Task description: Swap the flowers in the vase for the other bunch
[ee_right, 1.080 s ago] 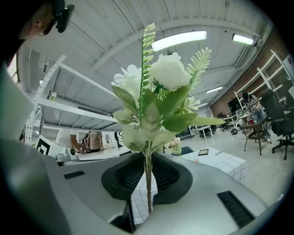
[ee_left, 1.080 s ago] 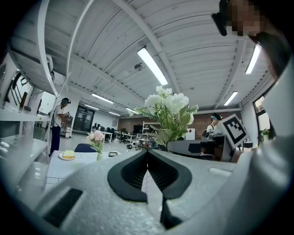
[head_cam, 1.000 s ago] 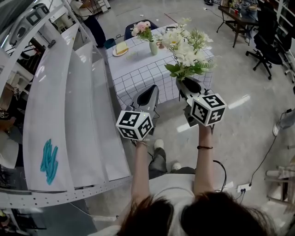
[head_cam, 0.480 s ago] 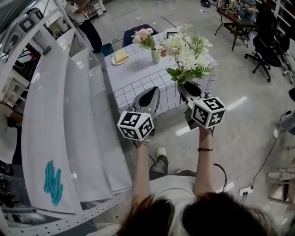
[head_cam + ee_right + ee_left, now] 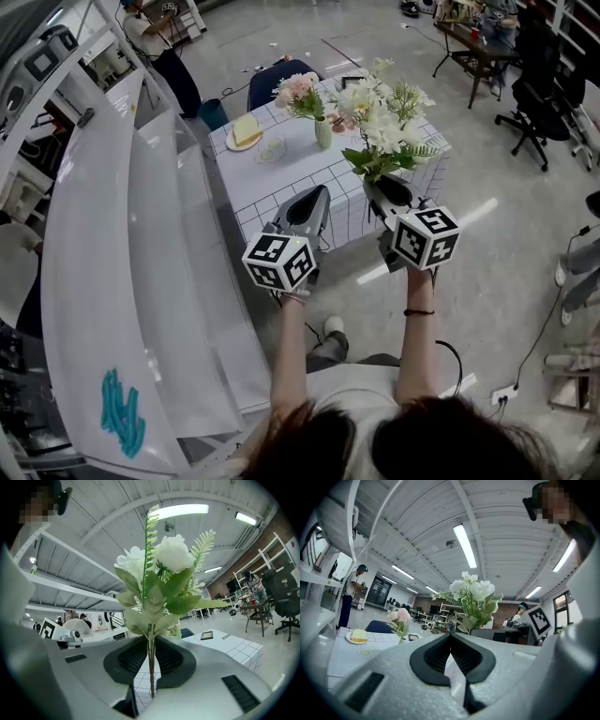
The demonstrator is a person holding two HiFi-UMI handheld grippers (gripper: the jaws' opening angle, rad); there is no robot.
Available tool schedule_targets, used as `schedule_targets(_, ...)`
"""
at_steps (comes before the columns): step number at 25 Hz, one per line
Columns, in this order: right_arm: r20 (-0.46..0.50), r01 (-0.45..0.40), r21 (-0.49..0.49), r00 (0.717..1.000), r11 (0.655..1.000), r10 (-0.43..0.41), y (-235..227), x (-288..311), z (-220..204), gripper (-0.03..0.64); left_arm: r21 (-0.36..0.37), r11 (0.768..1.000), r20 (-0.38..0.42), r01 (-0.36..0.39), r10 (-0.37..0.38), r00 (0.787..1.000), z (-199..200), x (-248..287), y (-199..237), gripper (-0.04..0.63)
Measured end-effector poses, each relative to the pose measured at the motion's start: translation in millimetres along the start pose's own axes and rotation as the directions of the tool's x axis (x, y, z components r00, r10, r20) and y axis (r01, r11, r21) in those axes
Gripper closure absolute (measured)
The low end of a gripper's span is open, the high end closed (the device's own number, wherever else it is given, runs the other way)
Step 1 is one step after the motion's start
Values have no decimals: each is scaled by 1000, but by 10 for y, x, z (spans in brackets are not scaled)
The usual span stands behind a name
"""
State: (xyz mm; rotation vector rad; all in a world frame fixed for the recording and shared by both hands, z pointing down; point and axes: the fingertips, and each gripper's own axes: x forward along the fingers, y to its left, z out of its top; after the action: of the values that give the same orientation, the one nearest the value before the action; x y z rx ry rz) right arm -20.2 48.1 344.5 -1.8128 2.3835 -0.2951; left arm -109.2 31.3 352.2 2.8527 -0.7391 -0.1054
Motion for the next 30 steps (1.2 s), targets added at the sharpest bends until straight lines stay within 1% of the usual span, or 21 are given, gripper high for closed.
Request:
schedule_targets(6,2,19,8,1000,1000,-19,-60,365,0,566,-8,1000,-10,10,-10,1000,44,141,385,583)
schedule_targets(9,3,27,2,1000,1000,-27,-76,517,-2,566,-17,999,-3,28,-28,1000,87,231,541,583)
schedule_targets(12,6,43,5,999,999,-43,-131,641,-10,566,-12,999,-17,46,-46,999,68,342,651,583)
schedule_targets(18,21,86,25,996,996,-86,-258,793,-3,566,-16,996,-37,89,-89,995,70,498,815,583)
schedule_targets(26,18,118,24,993,993,-119,-352,865,-45,566,-12,995,-52,100,-101,994,17,653,949,583)
schedule_targets(30,25,133,51,991,990,-134,-452,883,-63,566,-14,993,-69,118,-119,990,-58,730,938,583)
